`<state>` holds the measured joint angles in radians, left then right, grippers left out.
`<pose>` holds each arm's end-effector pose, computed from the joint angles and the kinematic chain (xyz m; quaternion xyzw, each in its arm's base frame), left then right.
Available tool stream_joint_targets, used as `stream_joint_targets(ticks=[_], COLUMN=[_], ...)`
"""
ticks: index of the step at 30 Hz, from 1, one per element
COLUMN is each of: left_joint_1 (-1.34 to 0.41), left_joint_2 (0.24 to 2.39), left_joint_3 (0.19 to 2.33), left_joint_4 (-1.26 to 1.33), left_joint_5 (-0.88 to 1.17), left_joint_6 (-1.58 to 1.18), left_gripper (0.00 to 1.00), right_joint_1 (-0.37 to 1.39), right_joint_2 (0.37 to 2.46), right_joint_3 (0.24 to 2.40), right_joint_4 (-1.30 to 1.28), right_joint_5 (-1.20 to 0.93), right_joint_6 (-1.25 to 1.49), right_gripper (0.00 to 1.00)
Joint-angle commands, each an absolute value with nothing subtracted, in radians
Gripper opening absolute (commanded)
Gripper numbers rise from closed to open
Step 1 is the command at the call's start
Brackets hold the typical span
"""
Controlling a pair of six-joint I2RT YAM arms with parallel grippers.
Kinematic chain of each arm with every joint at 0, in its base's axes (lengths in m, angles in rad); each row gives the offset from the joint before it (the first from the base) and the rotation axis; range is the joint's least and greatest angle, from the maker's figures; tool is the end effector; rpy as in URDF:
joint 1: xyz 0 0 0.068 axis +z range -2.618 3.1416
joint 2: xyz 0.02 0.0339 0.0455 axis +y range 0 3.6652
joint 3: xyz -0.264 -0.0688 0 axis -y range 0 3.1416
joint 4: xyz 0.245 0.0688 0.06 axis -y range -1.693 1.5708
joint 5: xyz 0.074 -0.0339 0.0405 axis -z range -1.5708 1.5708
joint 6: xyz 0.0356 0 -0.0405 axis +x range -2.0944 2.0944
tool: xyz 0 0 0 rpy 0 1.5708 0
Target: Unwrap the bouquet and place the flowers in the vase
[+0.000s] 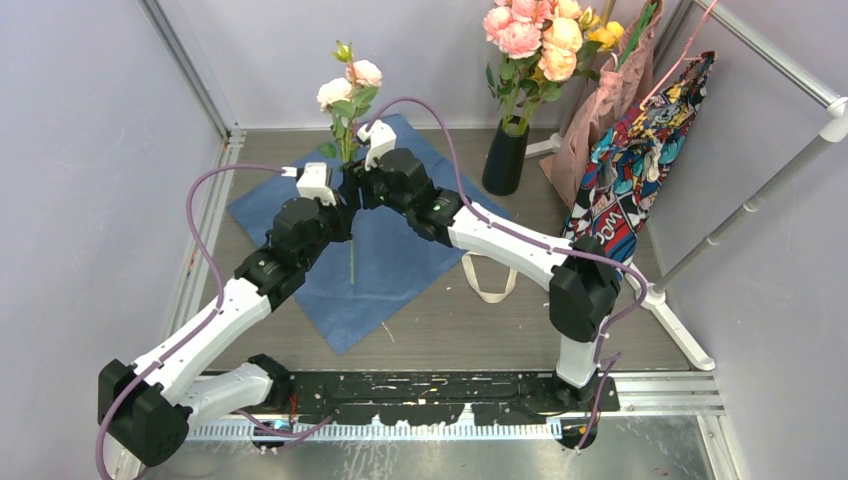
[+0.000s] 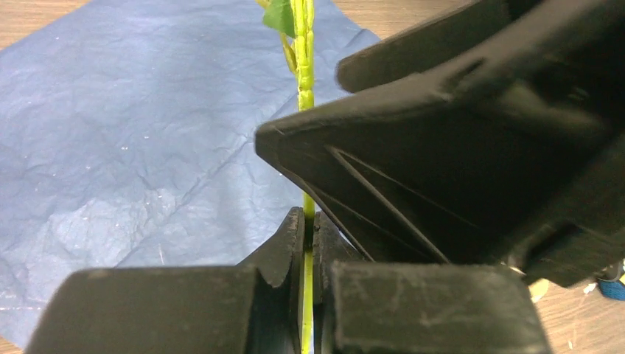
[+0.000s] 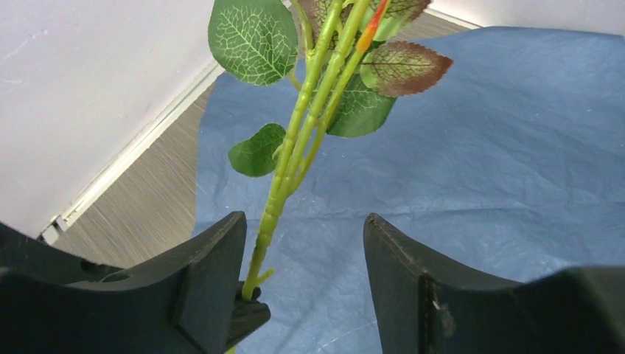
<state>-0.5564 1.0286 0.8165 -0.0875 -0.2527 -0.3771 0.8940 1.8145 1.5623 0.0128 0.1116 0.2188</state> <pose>0.2081 -0.1190 0.3147 -0.0030 0.8018 -0.1745 0.5716 0.2800 0.3422 0.3407 -0.2276 0.7523 0.2884 0.5468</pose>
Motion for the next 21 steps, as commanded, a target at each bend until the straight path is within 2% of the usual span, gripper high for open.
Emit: stream_joint_targets(ticks=[1, 5, 10, 13, 16, 21], left_joint_1=[-0.571, -0.572, -0.574, -0.574, -0.575, -0.573], left_joint_2=[0.987, 0.98, 0.97, 0.976, 0.994, 1.023], left_joint_3=[0.819, 0.809, 0.786, 0.787, 0.788, 0.786], left_joint_4=[-0.031, -0.034, -0.037, -0.04, -0.045, -0.038], left_joint_5=[-0.252, -0.247, -0.256, -0.264, -0.278, -0.31], left_joint_6=[-0.36, -0.362, -0.368, -0.364, -0.362, -0.356], left_gripper=[0.0, 0.0, 0.0, 0.0, 0.0, 0.0], right_joint_1=[0.909, 0.91, 0.91, 0.911, 0.911, 0.912], right_joint_2=[1.832, 1.844, 1.853, 1.85, 1.838, 1.79], right_joint_3=[1.627, 1.638, 1.661, 1.668, 1.668, 1.633], right_joint_4=[0.042, 0.05, 0.034, 0.024, 0.011, 0.006], right_joint_5=[0.087, 0.08, 0.083, 0.079, 0.08, 0.078], right_joint_6=[0.227, 0.215, 0.202, 0.197, 0.189, 0.182], right_gripper=[0.59, 0.51, 0.18, 0.06, 0.01, 0.01])
